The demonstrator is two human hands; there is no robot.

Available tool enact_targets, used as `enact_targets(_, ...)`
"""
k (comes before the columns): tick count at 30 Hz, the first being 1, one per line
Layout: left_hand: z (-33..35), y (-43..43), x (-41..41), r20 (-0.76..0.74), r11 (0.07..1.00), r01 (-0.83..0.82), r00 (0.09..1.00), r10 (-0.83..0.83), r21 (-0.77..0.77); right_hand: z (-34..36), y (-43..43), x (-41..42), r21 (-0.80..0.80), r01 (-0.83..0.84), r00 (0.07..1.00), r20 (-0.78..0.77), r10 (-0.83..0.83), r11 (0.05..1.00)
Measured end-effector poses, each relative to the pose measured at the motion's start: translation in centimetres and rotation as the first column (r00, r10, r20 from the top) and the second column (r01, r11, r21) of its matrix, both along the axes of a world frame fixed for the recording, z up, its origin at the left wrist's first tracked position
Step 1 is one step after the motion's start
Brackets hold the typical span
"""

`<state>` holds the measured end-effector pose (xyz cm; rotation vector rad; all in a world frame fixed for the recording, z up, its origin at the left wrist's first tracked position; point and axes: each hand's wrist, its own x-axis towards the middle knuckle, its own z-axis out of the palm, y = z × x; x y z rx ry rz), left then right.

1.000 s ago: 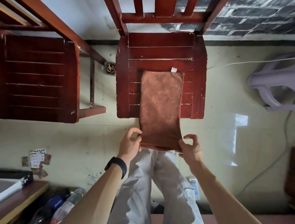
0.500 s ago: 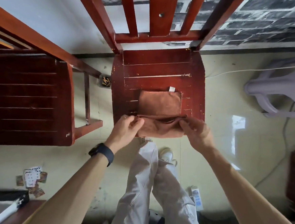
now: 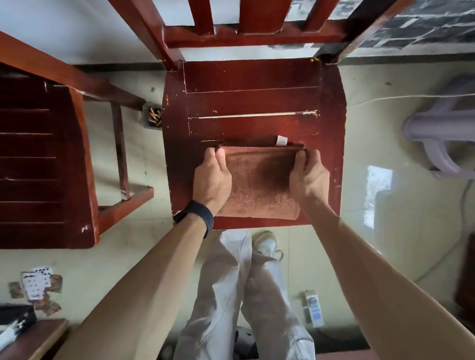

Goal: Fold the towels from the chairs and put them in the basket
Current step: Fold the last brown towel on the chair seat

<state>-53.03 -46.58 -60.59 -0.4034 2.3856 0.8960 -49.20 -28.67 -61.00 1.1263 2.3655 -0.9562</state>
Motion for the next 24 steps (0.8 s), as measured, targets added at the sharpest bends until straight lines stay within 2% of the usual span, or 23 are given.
enact_targets(7, -1.3, 0.6, -0.4, -0.116, 0.960, 0.115, 0.982, -0.149, -0.254, -0.8, -0.4, -0.5, 0.120, -0.013, 0.994, 0.111, -0.001, 0.993)
enact_targets(11, -1.2, 1.0, -0.6, -0.084, 0.901, 0.180, 0.969, -0.231, -0.396, -1.3, -0.3, -0.2, 0.168, -0.038, 0.993, 0.114, 0.019, 0.985)
enact_targets(14, -1.4, 0.9, -0.7, -0.087, 0.901, 0.119, 0.982, -0.170, -0.418, -1.0, 0.0, -0.2, 0.157, -0.004, 0.993, 0.113, -0.014, 0.988)
enact_targets(17, -1.4, 0.2, -0.2, -0.223, 0.921, 0.058, 0.962, -0.154, -0.386, -1.2, 0.0, 0.6, 0.200, 0.060, 0.994, 0.074, -0.076, 0.978)
enact_targets(19, -1.4, -0.3, 0.4, -0.332, 0.905, 0.106, 0.907, -0.258, -0.413, -1.1, -0.6, 1.6, 0.311, -0.045, 0.999, 0.025, 0.040, 0.949)
enact_targets(21, -1.4, -0.3, 1.4, -0.404, 0.877, 0.218, 0.822, -0.402, -0.429, -0.4, -1.6, 2.2, 0.358, -0.101, 0.981, -0.119, 0.153, 0.928)
enact_targets(22, -1.3, 0.0, 2.0, -0.401, 0.850, 0.307, 0.779, -0.483, -0.428, -0.1, -2.3, 2.4, 0.364, -0.169, 0.956, -0.166, 0.242, 0.916)
enact_targets(24, -1.8, 0.6, 3.1, -0.315, 0.768, 0.488, 0.715, -0.624, -0.414, -0.3, -3.5, 2.9, 0.383, -0.383, 0.870, -0.156, 0.467, 0.841)
